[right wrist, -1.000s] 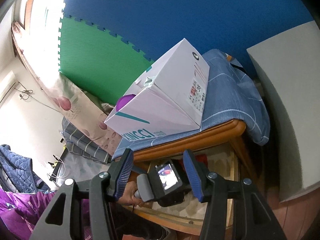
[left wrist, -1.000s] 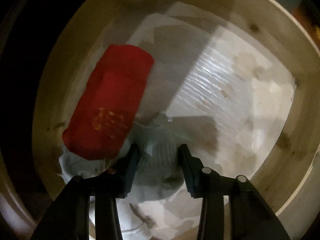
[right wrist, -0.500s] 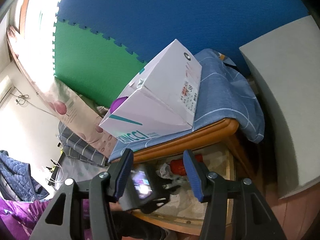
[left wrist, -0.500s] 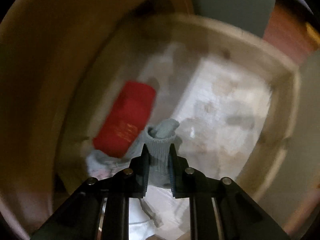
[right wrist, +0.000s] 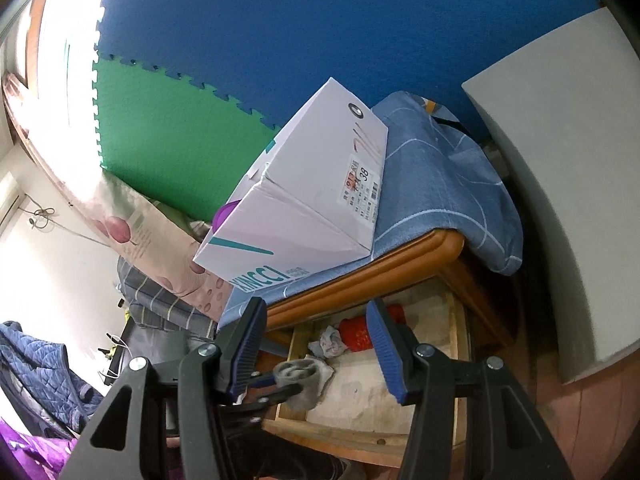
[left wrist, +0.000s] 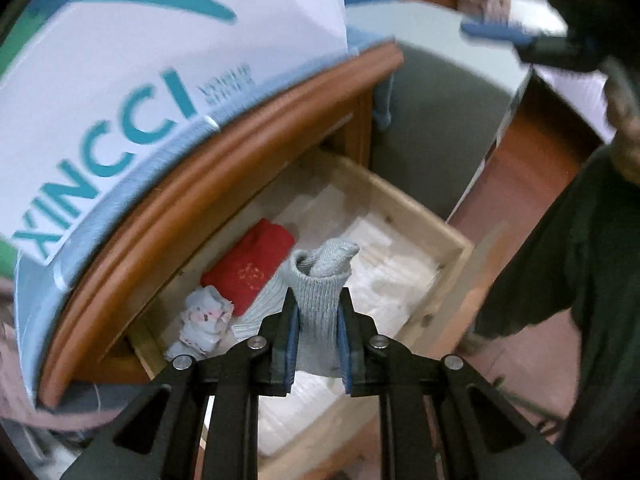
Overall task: Take underwear out of drawer
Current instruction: 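Lift the grey briefs with the left tool over the white box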
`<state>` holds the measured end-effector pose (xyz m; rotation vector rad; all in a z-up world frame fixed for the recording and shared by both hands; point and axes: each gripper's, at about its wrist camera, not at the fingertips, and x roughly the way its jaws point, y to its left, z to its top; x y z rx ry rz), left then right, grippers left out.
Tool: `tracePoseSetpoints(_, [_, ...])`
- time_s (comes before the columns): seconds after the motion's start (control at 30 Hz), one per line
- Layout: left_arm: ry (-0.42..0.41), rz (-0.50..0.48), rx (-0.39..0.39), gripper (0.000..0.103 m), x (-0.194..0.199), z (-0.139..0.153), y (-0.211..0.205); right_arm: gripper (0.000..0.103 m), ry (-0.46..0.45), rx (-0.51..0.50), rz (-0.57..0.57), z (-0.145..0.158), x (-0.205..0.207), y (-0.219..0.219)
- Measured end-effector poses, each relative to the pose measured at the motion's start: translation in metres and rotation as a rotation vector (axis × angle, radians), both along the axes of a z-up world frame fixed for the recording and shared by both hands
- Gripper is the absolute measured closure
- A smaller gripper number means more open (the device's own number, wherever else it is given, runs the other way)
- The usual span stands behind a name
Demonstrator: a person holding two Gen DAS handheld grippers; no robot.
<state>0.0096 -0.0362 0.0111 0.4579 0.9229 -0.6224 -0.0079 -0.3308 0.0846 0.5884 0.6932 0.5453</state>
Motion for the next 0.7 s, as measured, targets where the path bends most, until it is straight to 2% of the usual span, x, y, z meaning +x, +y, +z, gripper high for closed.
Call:
tracePoseSetpoints(0.1, [-0.014,0.025,-0.066,0.088,-0.01,0.016,0.0,0.05,0.008,0.009,-0.004,-0.001,0.002,-0.001])
tracePoseSetpoints(0.27, [-0.035,0.053,-0.174,0.088,-0.023,0.059,0.007,0.05,0.015,0.023,-0.011,-0.003,0.003,-0.003])
tracePoseSetpoints(0.3, [-0.036,0.056,-0.194,0.088,-0.017,0.058,0.003,0.05,0.016,0.022,-0.01,-0.003,0.003,-0.003])
tracePoseSetpoints(0.5, [-0.065,0.089,-0.305,0.088,-0.013,0.113,0.016,0.05,0.019,0.015,-0.007,-0.003,0.003,-0.002])
tracePoseSetpoints(0.7, [-0.104,0.15,-0.369,0.088,0.017,0.178,0.032,0.05,0.022,0.022,-0.005,-0.004,0.003,-0.002])
